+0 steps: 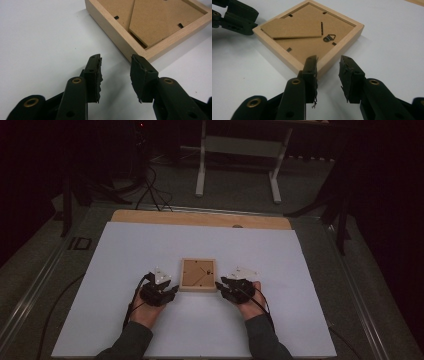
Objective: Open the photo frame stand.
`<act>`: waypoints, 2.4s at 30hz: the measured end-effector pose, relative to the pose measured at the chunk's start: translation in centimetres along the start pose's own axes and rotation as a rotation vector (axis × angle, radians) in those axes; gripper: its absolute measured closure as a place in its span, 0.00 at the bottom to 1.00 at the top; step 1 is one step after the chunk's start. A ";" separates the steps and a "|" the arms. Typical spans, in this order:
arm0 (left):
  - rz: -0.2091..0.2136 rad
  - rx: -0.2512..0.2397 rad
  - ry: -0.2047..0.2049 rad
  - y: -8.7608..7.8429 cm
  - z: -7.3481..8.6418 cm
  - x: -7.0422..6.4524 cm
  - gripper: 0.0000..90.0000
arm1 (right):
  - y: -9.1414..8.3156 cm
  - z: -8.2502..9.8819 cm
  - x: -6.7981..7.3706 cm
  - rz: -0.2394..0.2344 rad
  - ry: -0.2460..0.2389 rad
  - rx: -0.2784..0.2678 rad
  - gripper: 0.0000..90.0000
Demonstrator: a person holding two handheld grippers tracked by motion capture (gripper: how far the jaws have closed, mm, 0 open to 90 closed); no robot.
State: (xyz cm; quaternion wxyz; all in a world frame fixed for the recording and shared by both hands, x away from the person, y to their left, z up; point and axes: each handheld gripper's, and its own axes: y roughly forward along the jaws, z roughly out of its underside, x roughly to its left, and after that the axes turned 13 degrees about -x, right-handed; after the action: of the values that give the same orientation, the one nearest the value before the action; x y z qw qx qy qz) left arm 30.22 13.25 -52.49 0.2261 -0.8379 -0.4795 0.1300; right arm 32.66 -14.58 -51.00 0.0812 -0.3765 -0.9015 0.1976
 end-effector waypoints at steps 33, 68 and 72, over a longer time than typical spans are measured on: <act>0.167 -0.082 0.015 0.0 -4.3 -1.6 0.62 | 0.9 0.2 1.4 -0.037 -0.025 0.001 0.99; 0.167 0.099 0.094 4.2 -5.3 -1.6 0.53 | 1.0 0.3 1.3 -0.046 -0.015 -0.002 0.99; 0.175 0.116 0.098 4.5 -5.2 -1.6 0.53 | 1.0 0.3 1.3 -0.047 -0.014 -0.003 0.99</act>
State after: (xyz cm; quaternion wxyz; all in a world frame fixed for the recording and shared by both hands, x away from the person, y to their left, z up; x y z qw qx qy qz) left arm 34.99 8.53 -50.22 0.2851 -0.8674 -0.3846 0.1356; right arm 32.28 -13.13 -51.68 0.0790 -0.3541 -0.9108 0.1970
